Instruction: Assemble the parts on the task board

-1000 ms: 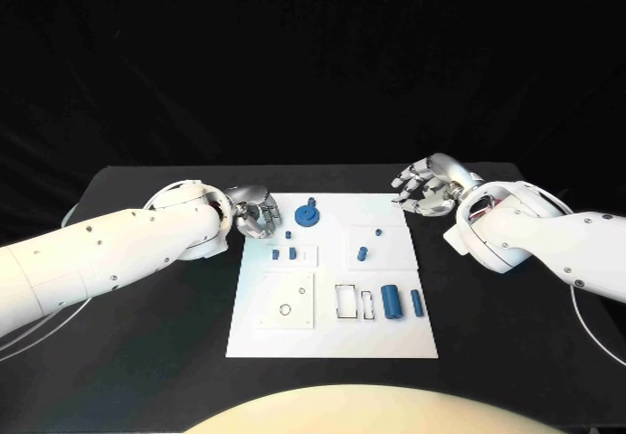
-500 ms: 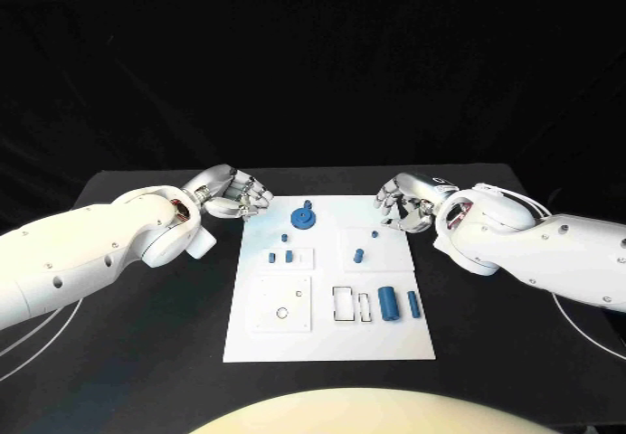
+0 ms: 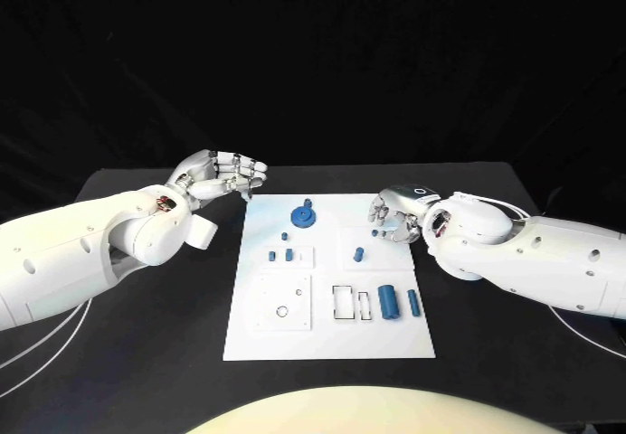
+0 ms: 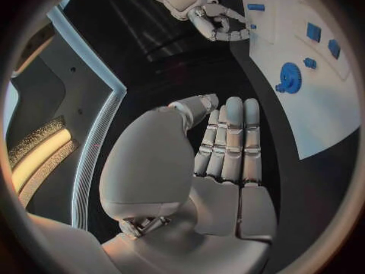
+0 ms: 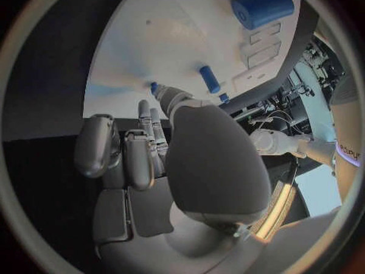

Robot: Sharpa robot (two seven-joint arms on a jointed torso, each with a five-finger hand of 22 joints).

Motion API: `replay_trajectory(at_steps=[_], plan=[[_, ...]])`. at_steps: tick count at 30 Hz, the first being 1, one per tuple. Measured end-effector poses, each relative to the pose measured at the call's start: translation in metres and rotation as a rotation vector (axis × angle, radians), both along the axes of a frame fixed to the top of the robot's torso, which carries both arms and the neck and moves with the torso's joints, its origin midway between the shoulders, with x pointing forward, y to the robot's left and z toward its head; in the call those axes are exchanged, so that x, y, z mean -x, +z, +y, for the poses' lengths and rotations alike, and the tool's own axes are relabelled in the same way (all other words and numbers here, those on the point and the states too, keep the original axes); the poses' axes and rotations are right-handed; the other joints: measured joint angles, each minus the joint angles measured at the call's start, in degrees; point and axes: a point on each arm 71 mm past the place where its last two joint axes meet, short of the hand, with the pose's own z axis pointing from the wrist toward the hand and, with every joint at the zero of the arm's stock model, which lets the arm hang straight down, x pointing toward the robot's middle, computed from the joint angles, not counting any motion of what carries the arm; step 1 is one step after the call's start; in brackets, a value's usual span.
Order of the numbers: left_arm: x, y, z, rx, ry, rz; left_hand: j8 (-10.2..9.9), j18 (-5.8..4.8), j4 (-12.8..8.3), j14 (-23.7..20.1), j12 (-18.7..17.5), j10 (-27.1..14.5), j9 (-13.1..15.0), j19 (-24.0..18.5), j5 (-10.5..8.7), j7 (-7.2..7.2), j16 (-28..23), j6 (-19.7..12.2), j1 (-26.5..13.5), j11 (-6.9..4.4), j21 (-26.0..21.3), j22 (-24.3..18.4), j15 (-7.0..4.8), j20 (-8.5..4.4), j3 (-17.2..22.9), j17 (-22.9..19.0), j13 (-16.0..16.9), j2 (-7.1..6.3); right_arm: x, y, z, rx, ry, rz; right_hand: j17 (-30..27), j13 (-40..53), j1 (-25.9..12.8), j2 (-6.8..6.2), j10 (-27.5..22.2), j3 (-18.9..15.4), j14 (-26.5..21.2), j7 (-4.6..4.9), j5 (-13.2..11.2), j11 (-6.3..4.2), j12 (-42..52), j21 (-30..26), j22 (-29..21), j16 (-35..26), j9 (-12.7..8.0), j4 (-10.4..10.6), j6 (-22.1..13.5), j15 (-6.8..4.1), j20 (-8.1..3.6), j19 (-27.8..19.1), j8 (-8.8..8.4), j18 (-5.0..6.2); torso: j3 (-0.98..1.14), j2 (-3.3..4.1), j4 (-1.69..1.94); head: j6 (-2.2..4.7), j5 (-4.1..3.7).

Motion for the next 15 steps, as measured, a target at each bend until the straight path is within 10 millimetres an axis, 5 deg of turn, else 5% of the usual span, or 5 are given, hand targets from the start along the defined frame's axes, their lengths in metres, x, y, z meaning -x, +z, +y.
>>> replay_trajectory(at_steps=[4, 15], plan=[[0.0003, 0.0009, 0.0011, 0.024, 0.007, 0.001, 0.01, 0.0, -0.04, 0.0, 0.0, 0.0, 0.0, 0.0, 0.0, 0.0, 0.0, 0.0, 0.0, 0.0, 0.0, 0.0, 0.0, 0.0, -0.04, 0.0, 0.0, 0.0, 0.0013, -0.0045, 0.0036, 0.02, 0.007, 0.01, 0.0, -0.37, -0.21, 0.21, 0.31, 0.0, 0.0, -0.27, 0.0, -0.31, 0.0, 0.91, 0.0, 0.33, 0.0, 0.0, 0.27, 0.0, -0.2, 0.2, 0.0, -0.92, 0.03, 0.02, 0.0, -0.09, 0.04], [0.0002, 0.0016, 0.0023, 0.054, 0.017, 0.005, 0.01, 0.0, -0.04, 0.0, 0.0, 0.01, 0.01, -0.2, 0.0, 0.0, 0.01, 0.0, -0.31, 0.0, 0.0, -0.01, 0.0, 0.21, -0.04, -0.14, 0.0, 0.3, 0.0003, -0.011, 0.0088, 0.038, 0.011, 0.018, -0.01, -1.93, -0.43, 0.79, 3.71, 2.67, 0.0, -0.6, 0.59, -0.63, -0.72, 3.9, -0.01, 1.56, 0.45, 0.38, 3.08, 0.0, -0.3, 0.92, 0.23, -0.93, 0.14, 0.03, -0.12, -0.2, 0.16]])
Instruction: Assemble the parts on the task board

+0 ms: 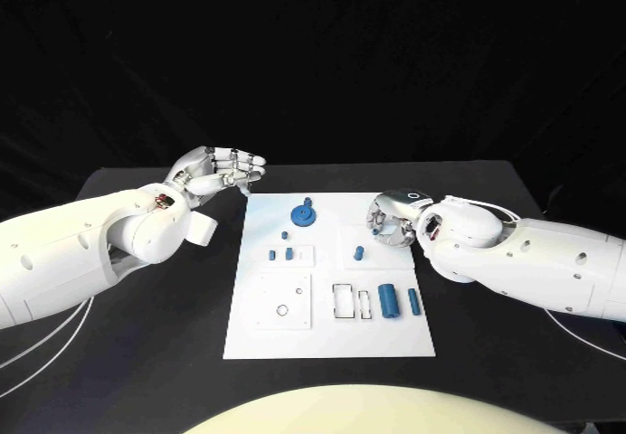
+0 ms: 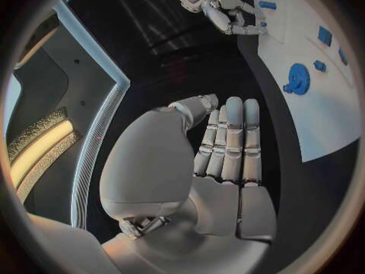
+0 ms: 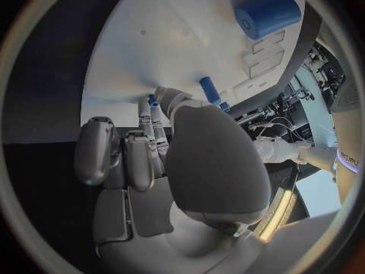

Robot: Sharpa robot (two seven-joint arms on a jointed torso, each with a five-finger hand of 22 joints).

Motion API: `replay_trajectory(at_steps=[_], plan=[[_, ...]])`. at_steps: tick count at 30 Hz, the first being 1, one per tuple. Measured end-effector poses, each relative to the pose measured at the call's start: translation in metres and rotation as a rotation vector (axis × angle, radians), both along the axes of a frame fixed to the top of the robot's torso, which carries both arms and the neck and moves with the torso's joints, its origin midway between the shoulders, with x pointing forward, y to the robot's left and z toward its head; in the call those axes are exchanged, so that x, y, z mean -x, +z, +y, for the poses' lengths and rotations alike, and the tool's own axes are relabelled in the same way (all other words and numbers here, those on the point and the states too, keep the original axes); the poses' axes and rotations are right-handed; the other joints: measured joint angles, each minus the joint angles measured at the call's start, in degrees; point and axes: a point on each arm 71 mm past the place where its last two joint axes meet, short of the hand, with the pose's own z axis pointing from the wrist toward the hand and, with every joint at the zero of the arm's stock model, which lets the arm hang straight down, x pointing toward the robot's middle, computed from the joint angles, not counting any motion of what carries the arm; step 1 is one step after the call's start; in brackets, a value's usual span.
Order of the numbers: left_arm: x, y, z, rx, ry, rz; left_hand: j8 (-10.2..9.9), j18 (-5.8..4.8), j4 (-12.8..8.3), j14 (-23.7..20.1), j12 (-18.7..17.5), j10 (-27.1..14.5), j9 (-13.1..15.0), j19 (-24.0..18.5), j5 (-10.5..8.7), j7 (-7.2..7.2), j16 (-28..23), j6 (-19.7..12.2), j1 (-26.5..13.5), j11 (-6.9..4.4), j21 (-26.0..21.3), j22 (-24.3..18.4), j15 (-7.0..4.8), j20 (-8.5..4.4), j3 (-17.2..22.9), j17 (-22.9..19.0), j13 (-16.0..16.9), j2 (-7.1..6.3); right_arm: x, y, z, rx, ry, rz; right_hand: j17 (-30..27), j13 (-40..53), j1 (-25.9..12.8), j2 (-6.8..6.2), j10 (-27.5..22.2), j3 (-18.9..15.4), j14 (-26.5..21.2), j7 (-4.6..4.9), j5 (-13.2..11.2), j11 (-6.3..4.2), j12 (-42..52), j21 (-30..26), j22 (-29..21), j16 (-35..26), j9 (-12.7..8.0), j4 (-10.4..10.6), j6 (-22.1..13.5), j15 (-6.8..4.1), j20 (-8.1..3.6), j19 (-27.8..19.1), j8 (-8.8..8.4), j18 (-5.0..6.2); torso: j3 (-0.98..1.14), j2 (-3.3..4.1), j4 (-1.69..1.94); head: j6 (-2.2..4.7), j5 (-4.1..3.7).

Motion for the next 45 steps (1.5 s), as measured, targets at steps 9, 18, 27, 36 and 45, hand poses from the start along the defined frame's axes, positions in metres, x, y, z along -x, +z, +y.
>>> replay_trajectory(at_steps=[9, 18, 27, 36, 45], plan=[[0.0, 0.0, 0.001, 0.006, 0.004, 0.003, 0.0, 0.0, 0.0, 0.0, 0.22, -0.2, 0.0, 0.0, 0.0, 0.2, -0.22, 0.21, 0.0, -0.21, 0.0, 0.0, 0.0, 0.0, 0.0, -0.05, -0.06, 0.0, -0.003, -0.002, 0.003, 0.003, -0.003, -0.008, -0.01, -1.16, 0.01, 2.37, 3.48, 3.71, -0.21, -0.37, -0.73, -0.59, -0.88, 1.88, -0.01, 0.33, 1.11, -1.66, 2.4, -0.2, -0.21, 0.21, 1.14, -0.21, 0.04, 0.0, 0.0, -0.15, -0.13], [0.0, 0.0, 0.001, 0.008, 0.005, 0.004, 0.0, 0.0, 0.0, 0.01, 0.22, -0.2, -0.05, 0.0, 0.0, 0.2, -0.22, 0.2, -0.3, -0.21, 0.0, -0.01, 0.0, 0.0, 0.0, -0.11, -0.06, 0.3, -0.004, -0.003, 0.007, 0.012, 0.0, -0.019, -0.01, -1.61, -0.23, 2.91, 5.65, 5.11, 0.0, -0.39, 0.68, 0.13, -1.4, 4.57, -0.02, 0.88, 2.36, -3.59, 3.85, -0.41, -0.21, 0.21, 2.44, -0.87, 0.01, -0.01, -0.03, -0.32, -0.35], [0.0, 0.0, 0.002, 0.007, 0.007, 0.007, 0.0, 0.0, 0.0, 0.01, 0.22, -0.2, -0.05, 0.0, 0.0, 0.2, -0.22, 0.2, -0.3, -0.21, 0.0, -0.01, 0.0, 0.0, 0.0, -0.11, -0.06, 0.3, 0.001, -0.005, 0.009, 0.021, -0.003, -0.045, -0.02, -2.12, -0.76, 3.43, 6.38, 6.6, -0.2, -0.37, 1.6, 0.84, -2.15, 5.77, 0.01, 1.1, 3.34, -5.24, 4.24, -0.6, -0.21, 0.2, 2.9, -0.87, -0.02, -0.05, -0.04, -0.42, -0.46], [0.0, 0.0, 0.003, 0.006, 0.009, 0.008, 0.0, 0.0, 0.0, 0.01, 0.22, -0.2, -0.04, 0.01, 0.0, 0.19, -0.22, 0.2, -0.3, -0.2, 0.0, -0.02, 0.0, 0.0, 0.0, -0.17, -0.11, 0.3, 0.008, -0.007, 0.007, 0.01, -0.016, -0.076, -0.03, -2.24, -0.77, 3.44, 6.76, 7.0, -0.2, -0.35, 1.58, 1.24, -2.84, 6.75, 0.03, 1.1, 3.73, -5.65, 4.62, -0.6, -0.21, 0.2, 3.1, -0.86, -0.04, -0.11, -0.05, -0.32, -0.49], [0.0, 0.0, 0.003, 0.005, 0.01, 0.008, 0.0, 0.0, 0.01, 0.01, 0.22, -0.41, -0.04, 0.01, 0.0, 0.19, -0.21, 0.2, -0.3, 0.01, 0.0, -0.02, 0.0, 0.0, 0.0, -0.17, -0.11, 0.3, 0.012, 0.001, 0.004, -0.027, -0.023, -0.113, -0.03, -2.32, -0.8, 3.44, 6.75, 7.54, 0.01, -0.37, 1.55, 1.25, -3.12, 7.25, 0.02, 1.1, 3.89, -6.19, 4.63, -0.81, -0.21, 0.2, 3.11, -1.75, -0.03, -0.14, -0.07, -0.04, -0.52]])
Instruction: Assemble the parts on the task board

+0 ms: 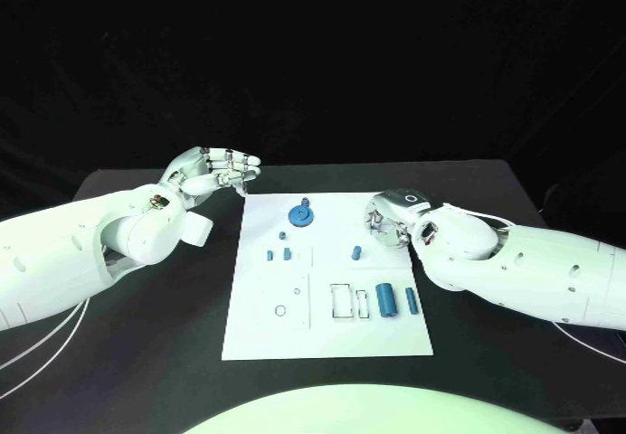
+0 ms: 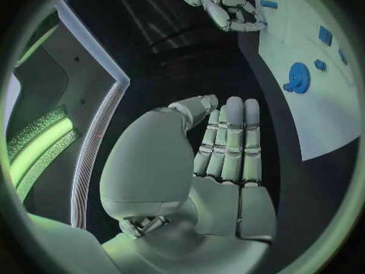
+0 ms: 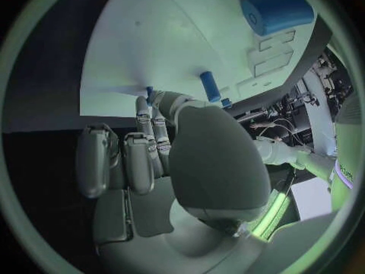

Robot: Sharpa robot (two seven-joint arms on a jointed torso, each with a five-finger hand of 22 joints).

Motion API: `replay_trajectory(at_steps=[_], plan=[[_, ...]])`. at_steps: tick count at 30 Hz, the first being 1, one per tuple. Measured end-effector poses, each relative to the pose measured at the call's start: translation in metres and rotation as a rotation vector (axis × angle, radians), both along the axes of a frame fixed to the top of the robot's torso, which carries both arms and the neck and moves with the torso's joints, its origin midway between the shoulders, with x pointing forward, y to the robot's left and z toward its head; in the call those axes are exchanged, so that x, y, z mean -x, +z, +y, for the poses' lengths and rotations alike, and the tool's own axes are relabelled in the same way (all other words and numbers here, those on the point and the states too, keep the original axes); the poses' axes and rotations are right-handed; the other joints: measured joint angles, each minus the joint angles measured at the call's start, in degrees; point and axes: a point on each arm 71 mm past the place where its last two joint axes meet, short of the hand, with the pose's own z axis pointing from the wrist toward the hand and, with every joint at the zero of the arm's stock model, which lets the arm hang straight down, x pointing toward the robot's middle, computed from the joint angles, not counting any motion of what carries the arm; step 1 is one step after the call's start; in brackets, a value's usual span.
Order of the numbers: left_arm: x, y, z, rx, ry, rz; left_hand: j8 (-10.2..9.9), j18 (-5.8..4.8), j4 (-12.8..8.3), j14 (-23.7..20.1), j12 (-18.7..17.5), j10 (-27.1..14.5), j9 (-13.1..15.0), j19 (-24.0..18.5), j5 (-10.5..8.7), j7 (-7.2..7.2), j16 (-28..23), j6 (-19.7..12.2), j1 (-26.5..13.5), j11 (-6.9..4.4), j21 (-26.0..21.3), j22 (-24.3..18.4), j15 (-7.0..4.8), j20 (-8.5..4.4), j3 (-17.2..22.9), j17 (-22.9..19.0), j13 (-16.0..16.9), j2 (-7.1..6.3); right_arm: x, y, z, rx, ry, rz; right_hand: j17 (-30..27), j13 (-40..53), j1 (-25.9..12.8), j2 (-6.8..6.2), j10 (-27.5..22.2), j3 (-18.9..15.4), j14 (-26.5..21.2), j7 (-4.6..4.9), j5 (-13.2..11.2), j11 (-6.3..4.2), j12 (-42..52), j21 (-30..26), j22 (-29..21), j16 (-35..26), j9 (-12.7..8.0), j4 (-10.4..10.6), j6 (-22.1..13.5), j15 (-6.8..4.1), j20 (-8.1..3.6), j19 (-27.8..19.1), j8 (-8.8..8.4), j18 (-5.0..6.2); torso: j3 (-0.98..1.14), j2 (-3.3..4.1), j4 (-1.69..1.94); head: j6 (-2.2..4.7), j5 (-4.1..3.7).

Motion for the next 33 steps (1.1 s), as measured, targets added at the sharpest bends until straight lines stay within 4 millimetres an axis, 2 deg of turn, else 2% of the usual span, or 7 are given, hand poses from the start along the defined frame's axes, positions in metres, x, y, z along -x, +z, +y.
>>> replay_trajectory(at_steps=[11, 17, 26, 33], plan=[[0.0, 0.0, 0.0, 0.0, 0.001, 0.0, 0.0, 0.0, 0.0, 0.0, 0.0, 0.0, -0.06, 0.0, 0.0, 0.0, 0.0, 0.0, 0.0, 0.0, 0.0, 0.0, 0.0, 0.0, 0.0, -0.07, -0.05, 0.0, 0.007, 0.025, -0.006, -0.083, 0.001, -0.053, -0.01, -0.14, -0.43, -0.04, 0.2, 0.71, 0.0, -0.01, -0.22, 0.2, -0.2, -0.01, -0.01, 0.0, 0.1, -0.71, 0.0, 0.0, 0.0, 0.0, 0.0, -0.01, -0.03, -0.01, -0.01, 0.23, -0.03], [0.0, 0.0, 0.0, 0.0, 0.001, 0.0, 0.0, 0.0, 0.0, 0.0, 0.0, 0.0, -0.06, 0.0, 0.0, 0.0, 0.0, 0.0, 0.0, 0.0, 0.0, 0.0, 0.0, 0.0, 0.0, -0.06, -0.05, 0.0, 0.022, 0.033, 0.007, -0.155, 0.043, -0.046, -0.01, -0.14, -0.61, -0.23, 0.2, 0.86, -0.21, -0.01, -0.05, 0.2, -0.09, -0.02, -0.01, 0.0, 0.09, -0.87, 0.0, -0.2, 0.0, 0.0, -0.01, 0.0, -0.04, -0.01, -0.01, 0.32, 0.3], [0.001, 0.0, -0.004, 0.005, -0.007, 0.001, 0.0, 0.0, 0.0, 0.0, -0.01, -0.2, -0.06, -0.2, 0.0, 0.0, -0.22, 0.0, 0.0, -0.21, 0.0, 0.0, 0.0, 0.2, 0.0, -0.12, -0.05, 0.0, 0.048, 0.03, 0.043, -0.246, 0.141, -0.006, 0.04, -0.13, -0.82, -0.44, 0.2, 0.94, -0.22, -0.01, -0.02, 0.2, -0.09, -0.03, -0.02, 0.0, 0.1, -0.95, 0.0, -0.21, 0.0, 0.0, -0.01, 0.0, -0.04, 0.01, -0.01, 0.16, 1.86], [0.002, 0.001, -0.01, 0.015, -0.02, 0.003, 0.0, 0.0, -0.16, 0.0, -0.01, -0.2, -0.1, -0.2, 0.0, 0.0, -0.22, 0.0, 0.0, -0.21, 0.0, 0.0, 0.0, 0.2, -0.16, -0.12, -0.11, 0.0, 0.068, 0.014, 0.079, -0.286, 0.222, 0.045, 0.03, -0.11, -0.88, -0.51, 0.2, 0.95, -0.22, -0.02, -0.02, 0.2, -0.09, -0.04, -0.02, 0.0, 0.15, -0.95, -0.01, -0.21, 0.0, 0.0, -0.02, 0.0, -0.14, 0.03, 0.11, -0.22, 3.41]])
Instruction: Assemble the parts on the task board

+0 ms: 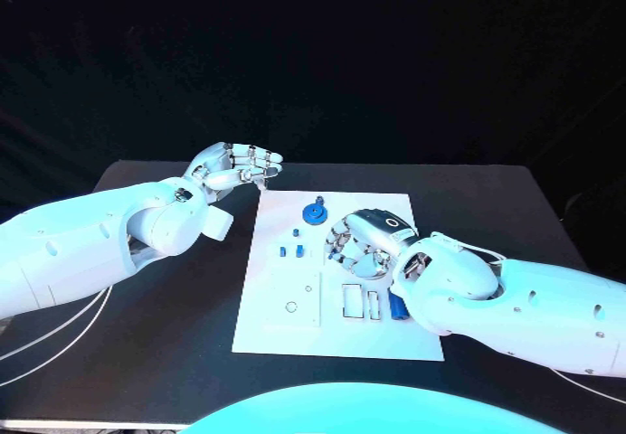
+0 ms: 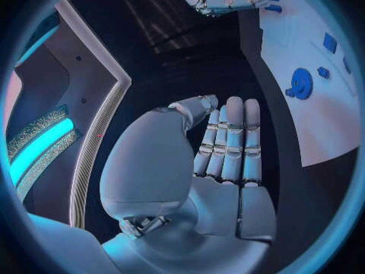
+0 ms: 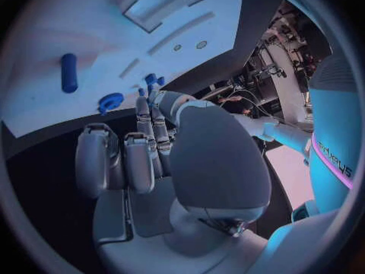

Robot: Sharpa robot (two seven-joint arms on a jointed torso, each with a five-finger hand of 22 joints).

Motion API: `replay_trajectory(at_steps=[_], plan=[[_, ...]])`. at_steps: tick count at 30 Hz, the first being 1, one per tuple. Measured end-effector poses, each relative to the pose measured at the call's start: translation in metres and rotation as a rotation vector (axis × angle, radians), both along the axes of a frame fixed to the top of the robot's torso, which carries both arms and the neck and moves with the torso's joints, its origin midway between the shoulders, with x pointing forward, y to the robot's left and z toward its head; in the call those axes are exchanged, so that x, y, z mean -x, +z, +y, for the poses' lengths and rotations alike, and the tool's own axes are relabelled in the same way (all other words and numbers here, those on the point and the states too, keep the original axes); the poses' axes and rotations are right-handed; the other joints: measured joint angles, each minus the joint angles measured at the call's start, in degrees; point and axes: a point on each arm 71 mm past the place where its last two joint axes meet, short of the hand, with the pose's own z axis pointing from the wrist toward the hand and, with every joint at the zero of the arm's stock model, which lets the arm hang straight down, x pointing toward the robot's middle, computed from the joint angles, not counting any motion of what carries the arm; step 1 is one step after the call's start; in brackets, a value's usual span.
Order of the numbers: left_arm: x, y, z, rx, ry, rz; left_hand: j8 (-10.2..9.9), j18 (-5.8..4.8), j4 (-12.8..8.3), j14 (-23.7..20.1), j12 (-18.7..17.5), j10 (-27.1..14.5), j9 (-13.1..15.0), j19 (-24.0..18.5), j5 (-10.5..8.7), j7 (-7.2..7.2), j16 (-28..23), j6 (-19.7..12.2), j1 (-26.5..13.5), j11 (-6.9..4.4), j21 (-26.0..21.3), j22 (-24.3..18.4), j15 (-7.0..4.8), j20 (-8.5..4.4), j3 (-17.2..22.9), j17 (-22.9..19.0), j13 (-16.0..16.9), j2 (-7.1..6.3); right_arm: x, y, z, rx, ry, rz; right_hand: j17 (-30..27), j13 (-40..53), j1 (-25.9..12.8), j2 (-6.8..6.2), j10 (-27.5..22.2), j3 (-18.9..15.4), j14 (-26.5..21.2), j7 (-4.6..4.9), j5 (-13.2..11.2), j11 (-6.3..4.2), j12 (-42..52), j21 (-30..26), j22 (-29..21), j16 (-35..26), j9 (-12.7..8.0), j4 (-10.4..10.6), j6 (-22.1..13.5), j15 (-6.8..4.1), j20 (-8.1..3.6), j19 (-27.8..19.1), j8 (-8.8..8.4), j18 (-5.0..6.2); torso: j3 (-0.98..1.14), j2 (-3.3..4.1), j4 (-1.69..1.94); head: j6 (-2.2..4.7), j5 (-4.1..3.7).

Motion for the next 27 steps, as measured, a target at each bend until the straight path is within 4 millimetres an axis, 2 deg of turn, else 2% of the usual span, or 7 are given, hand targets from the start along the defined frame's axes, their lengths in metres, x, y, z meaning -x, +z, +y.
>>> replay_trajectory(at_steps=[10, 18, 27], plan=[[0.002, 0.001, -0.008, 0.011, -0.016, 0.002, 0.0, 0.0, 0.0, 0.0, -0.03, -0.21, 0.0, 0.0, 0.0, 0.0, 0.0, 0.0, 0.0, 0.21, 0.0, 0.0, 0.0, 0.0, 0.0, -0.05, 0.0, 0.0, 0.012, -0.024, 0.026, 0.008, 0.056, 0.048, -0.01, 0.01, -0.6, -0.13, 0.0, 0.24, 0.0, -0.02, -0.03, 0.0, 0.0, 0.0, -0.01, 0.0, 0.07, -0.24, -0.02, 0.0, 0.0, 0.0, -0.02, 0.0, -0.05, 0.04, 0.1, -0.68, 1.6], [0.003, 0.001, -0.01, 0.015, -0.022, 0.003, 0.0, 0.0, 0.0, 0.0, -0.03, -0.21, 0.01, 0.0, 0.0, 0.0, 0.0, 0.0, 0.0, 0.21, 0.0, 0.0, 0.0, 0.0, 0.0, -0.05, 0.0, 0.0, 0.013, -0.03, 0.033, 0.024, 0.071, 0.057, -0.01, 0.01, -0.59, -0.12, 0.0, 0.24, 0.0, 0.12, -0.05, 0.0, -0.01, -0.01, -0.01, 0.0, 0.06, -0.24, 0.12, 0.01, 0.0, 0.0, -0.11, 0.0, 0.01, 0.07, -0.02, -1.05, 2.41], [0.003, 0.001, -0.01, 0.015, -0.023, 0.004, 0.21, 0.01, 0.0, 0.0, -0.03, -0.21, 0.01, 0.0, 0.0, 0.0, 0.0, 0.0, -0.23, 0.21, 0.0, -0.01, 0.0, 0.0, 0.0, -0.1, 0.01, 0.23, 0.015, -0.036, 0.037, 0.047, 0.084, 0.066, -0.02, -0.02, -0.58, -0.11, 0.0, 0.39, 0.01, 0.12, -0.09, 0.0, -0.22, -0.01, 0.04, 0.0, 0.11, -0.39, 0.12, 0.01, 0.0, 0.0, -0.12, 0.0, 0.12, 0.12, -0.09, -1.56, 2.91]])
